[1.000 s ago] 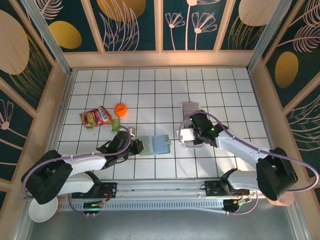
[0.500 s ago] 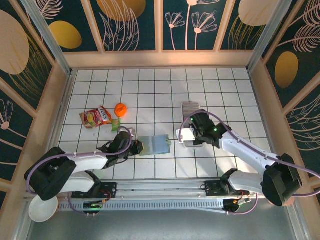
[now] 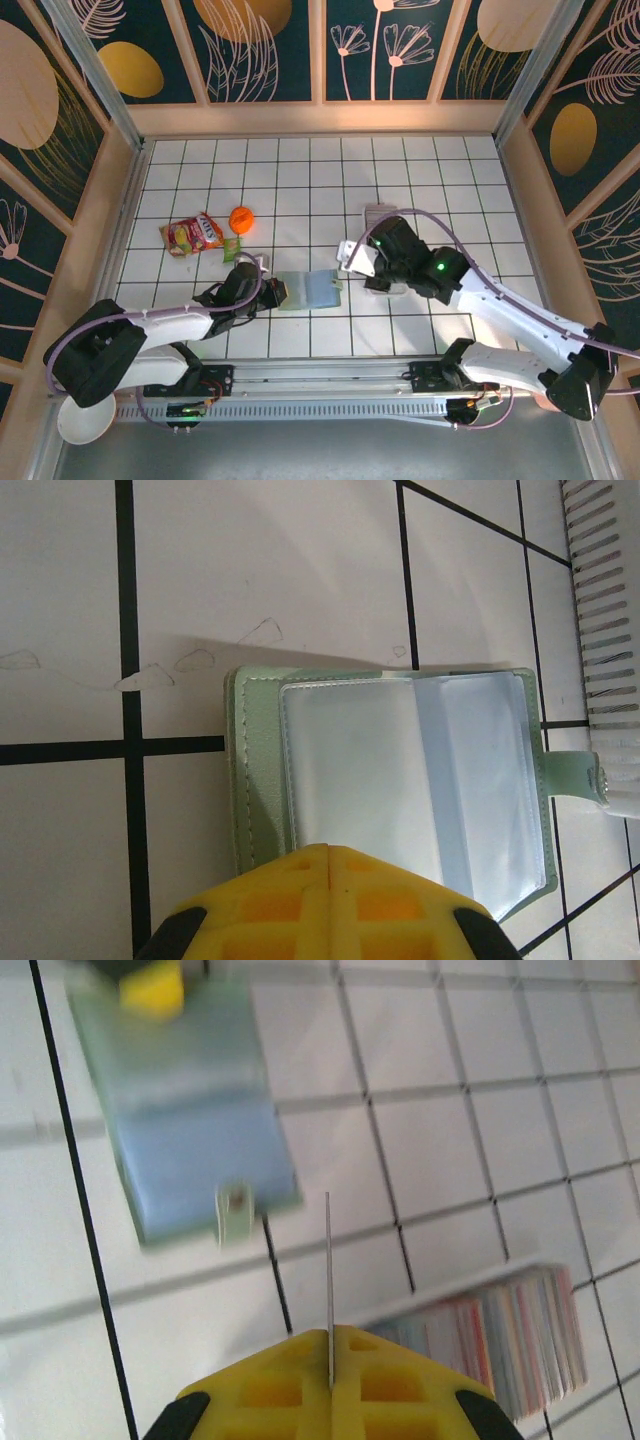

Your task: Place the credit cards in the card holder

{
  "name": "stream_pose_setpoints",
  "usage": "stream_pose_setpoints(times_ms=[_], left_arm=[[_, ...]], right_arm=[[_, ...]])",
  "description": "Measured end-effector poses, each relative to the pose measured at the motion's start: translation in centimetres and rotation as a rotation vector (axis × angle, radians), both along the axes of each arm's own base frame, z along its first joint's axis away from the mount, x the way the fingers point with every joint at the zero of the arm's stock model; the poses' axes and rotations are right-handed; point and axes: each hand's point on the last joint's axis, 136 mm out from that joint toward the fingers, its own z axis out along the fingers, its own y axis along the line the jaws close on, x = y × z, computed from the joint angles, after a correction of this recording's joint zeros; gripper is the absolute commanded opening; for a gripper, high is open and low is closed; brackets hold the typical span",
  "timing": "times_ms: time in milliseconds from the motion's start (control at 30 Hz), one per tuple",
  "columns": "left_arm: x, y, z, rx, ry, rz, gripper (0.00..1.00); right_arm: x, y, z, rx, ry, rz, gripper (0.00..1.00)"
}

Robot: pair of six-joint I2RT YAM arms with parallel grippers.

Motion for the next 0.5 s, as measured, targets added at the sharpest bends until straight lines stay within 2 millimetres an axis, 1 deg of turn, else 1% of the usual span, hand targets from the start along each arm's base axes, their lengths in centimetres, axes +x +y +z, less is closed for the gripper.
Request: stream_pose_setpoints(times_ms=[67, 133, 167, 200, 233, 300, 367, 433, 500], left_arm=[[0.0, 0.0, 0.0, 0.000, 0.000, 0.000, 0.00], [0.0, 0.0, 0.0, 0.000, 0.001, 0.000, 0.00], [0.0, 0.0, 0.0, 0.000, 0.001, 0.000, 0.00], [0.0, 0.0, 0.0, 0.000, 0.001, 0.000, 0.00], [0.0, 0.0, 0.0, 0.001, 0.001, 0.000, 0.00], [0.0, 0.1, -0.1, 0.006, 0.000, 0.005, 0.00], [0.1, 0.4, -0.4, 0.021, 0.004, 0.013, 0.00], [0.0, 0.7, -0.9, 0.043, 0.014, 0.020, 0.00], [0.0, 0.9, -1.2, 0.056, 0.020, 0.026, 0.00]], right_arm=[[0.5, 2.1, 2.6, 0.184, 0.068, -0.110, 0.00], [1.1, 3.8, 3.7, 0.334, 0.177, -0.224, 0.00], [1.5, 4.6, 3.6, 0.389, 0.242, -0.278, 0.00], [1.9, 5.4, 3.0, 0.430, 0.313, -0.337, 0.00], [2.2, 6.1, 2.0, 0.456, 0.385, -0.395, 0.00], [2.6, 7.5, -0.8, 0.473, 0.532, -0.508, 0.00], [2.3, 8.6, -3.8, 0.465, 0.655, -0.604, 0.00], [1.6, 9.2, -6.1, 0.453, 0.741, -0.672, 0.00], [1.3, 9.4, -7.6, 0.448, 0.796, -0.729, 0.00]])
